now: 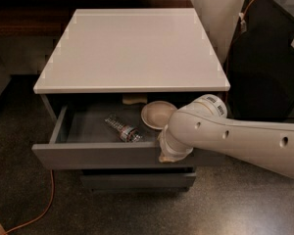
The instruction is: Pick water bottle from top drawer and place on counter
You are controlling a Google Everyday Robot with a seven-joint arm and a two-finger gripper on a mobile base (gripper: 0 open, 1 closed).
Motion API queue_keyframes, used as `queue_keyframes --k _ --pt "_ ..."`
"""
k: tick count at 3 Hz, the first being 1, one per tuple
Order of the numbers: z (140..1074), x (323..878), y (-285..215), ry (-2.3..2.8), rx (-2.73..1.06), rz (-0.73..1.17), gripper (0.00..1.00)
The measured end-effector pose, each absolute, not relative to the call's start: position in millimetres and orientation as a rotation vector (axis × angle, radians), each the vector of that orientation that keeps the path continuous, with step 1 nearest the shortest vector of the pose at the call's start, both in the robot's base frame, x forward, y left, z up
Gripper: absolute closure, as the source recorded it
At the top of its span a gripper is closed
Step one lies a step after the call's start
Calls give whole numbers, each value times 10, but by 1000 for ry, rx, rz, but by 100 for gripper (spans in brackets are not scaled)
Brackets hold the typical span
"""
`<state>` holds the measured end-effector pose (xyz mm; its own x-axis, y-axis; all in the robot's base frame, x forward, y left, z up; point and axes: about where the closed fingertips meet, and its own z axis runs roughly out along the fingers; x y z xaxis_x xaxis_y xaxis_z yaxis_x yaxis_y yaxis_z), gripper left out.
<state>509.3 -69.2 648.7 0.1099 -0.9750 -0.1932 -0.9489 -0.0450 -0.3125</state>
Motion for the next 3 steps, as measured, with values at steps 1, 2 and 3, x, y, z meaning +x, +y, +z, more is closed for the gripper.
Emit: queue_keyframes --k 1,2,3 --pt "6487 5093 -692 1879 -2036 -100 30" --pt "6490 5057 -681 1878 -2038 -97 2" --pt "6513 4822 -602 1875 -2052 -76 0"
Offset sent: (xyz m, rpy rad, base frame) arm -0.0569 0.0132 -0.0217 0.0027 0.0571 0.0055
